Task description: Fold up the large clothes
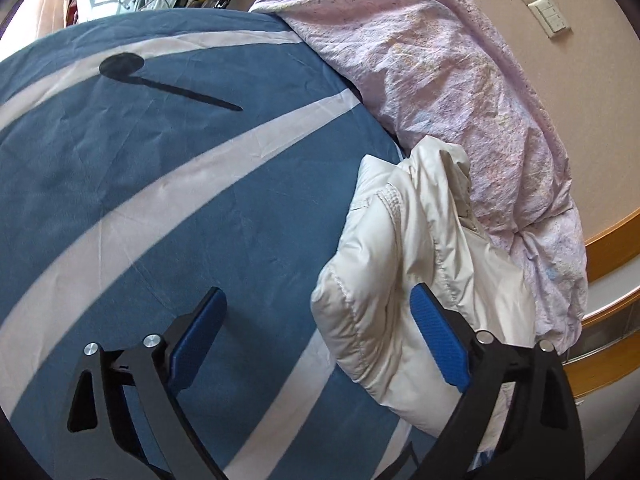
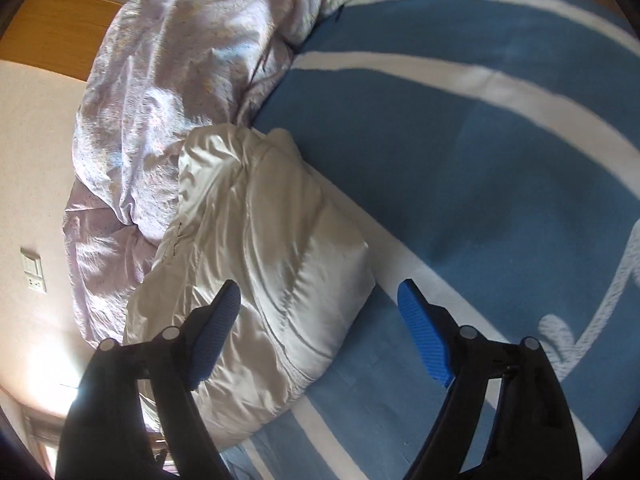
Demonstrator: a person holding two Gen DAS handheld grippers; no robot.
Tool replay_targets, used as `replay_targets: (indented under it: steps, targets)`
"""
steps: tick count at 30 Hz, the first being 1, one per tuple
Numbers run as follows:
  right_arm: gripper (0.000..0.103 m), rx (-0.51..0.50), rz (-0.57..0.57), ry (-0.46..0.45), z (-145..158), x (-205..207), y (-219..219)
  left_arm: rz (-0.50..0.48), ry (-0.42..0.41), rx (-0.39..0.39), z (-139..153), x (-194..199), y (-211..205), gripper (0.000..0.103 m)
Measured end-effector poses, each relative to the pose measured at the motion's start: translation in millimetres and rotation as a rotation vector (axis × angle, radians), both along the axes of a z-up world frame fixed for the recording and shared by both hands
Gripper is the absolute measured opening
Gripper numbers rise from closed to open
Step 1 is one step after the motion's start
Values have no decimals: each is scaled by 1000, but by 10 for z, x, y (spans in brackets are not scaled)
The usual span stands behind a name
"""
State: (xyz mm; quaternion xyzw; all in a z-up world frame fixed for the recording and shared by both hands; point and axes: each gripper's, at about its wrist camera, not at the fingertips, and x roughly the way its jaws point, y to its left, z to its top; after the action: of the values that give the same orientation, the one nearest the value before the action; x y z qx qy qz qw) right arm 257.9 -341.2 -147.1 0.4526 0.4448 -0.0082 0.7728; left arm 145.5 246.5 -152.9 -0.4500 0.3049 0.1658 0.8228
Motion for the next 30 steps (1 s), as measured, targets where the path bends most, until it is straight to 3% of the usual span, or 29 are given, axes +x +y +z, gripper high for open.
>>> replay_targets:
  steps: [10, 14, 17, 19, 22, 30]
  targets:
    - [68, 27, 9, -71, -95, 61, 91, -17, -41, -31, -109, 228, -328, 75]
    - [63, 56, 2, -107, -126, 70, 80, 6, -70, -82, -159, 307, -292, 66]
    - [51, 74, -1, -120, -156, 66, 75, 22, -104, -142, -203, 309, -225, 50]
    - [42, 78, 5, -139, -143, 53, 71, 11, -129, -149, -176, 301, -211, 35]
    - [31, 91, 16, -175, -93, 34, 66, -13, -172, -149, -85, 288, -193, 24]
    - [22, 52, 74, -274, 218, -34, 169, -35, -247, -117, 186, 243, -132, 18]
